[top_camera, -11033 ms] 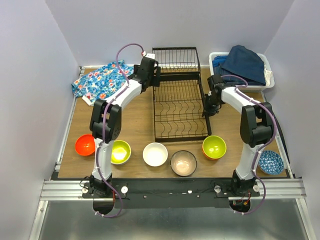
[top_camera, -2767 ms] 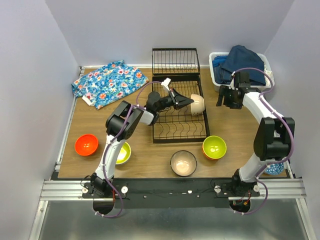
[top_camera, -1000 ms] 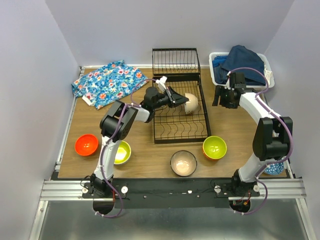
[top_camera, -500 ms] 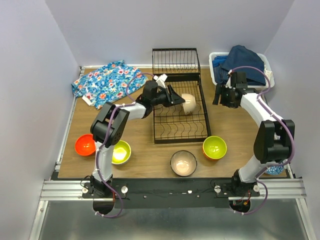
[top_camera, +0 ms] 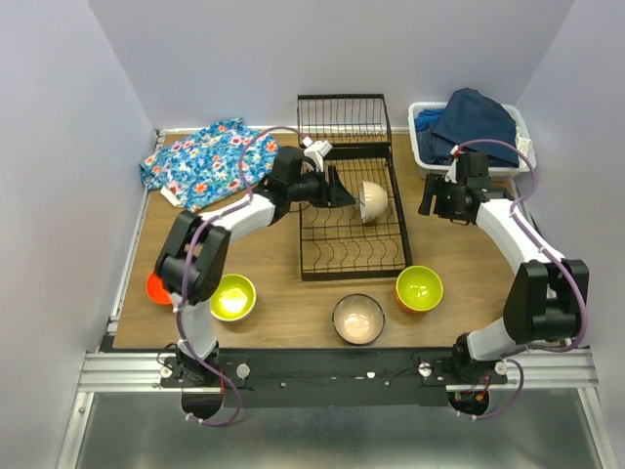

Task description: Load the bowls into the dish rack

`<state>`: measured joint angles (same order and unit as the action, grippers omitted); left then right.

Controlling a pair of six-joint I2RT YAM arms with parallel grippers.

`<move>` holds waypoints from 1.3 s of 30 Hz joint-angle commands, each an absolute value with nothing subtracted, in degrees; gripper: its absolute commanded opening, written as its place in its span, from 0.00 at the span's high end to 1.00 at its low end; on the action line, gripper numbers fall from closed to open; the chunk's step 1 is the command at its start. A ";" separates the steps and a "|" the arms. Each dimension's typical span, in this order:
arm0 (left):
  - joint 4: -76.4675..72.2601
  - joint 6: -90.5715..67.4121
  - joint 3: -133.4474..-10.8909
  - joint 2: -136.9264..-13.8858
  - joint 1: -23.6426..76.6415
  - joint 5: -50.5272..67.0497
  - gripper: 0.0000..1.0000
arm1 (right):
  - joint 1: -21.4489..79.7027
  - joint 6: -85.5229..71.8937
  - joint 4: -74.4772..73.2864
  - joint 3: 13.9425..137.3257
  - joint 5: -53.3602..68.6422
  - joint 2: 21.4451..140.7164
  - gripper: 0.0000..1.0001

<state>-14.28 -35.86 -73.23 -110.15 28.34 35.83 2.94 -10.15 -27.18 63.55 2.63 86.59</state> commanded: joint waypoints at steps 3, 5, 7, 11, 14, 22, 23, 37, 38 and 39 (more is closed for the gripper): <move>6.83 -5.95 -67.16 -88.97 29.09 44.90 0.41 | 1.76 -9.49 -27.69 62.75 2.46 82.27 0.18; 13.69 -0.29 -65.23 -83.95 30.49 45.00 0.41 | 1.58 -9.67 -27.33 62.40 2.37 81.56 0.18; 21.91 12.60 -64.95 -81.23 31.90 45.44 0.41 | 1.50 -9.41 -26.72 62.23 2.46 81.04 0.18; 31.55 34.69 -60.76 -77.18 42.52 35.80 0.41 | 1.32 -7.30 -25.58 62.31 2.20 80.60 0.18; 29.10 39.63 -55.83 -75.32 49.73 30.69 0.41 | 1.23 -5.37 -25.58 63.01 2.02 80.33 0.18; 27.60 45.17 -54.93 -80.58 55.62 29.09 0.42 | 1.23 -2.38 -26.98 63.90 2.72 78.58 0.17; 27.60 45.44 -55.80 -81.20 56.24 29.18 0.42 | 1.23 -2.20 -26.98 63.64 2.99 78.40 0.17; 34.26 49.92 -58.36 -82.62 62.48 31.64 0.44 | 1.05 -1.23 -26.98 63.37 4.13 76.90 0.16; 35.06 51.23 -58.53 -82.53 63.01 31.81 0.45 | 1.05 -1.14 -27.07 63.46 4.13 76.99 0.16; 35.59 51.33 -58.71 -82.36 63.45 31.73 0.45 | 1.14 -1.14 -27.16 63.54 4.13 76.82 0.16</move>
<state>30.92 47.62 -56.90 -83.57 61.41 30.50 1.39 -2.33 -26.61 62.89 3.14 77.71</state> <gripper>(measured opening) 0.560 0.837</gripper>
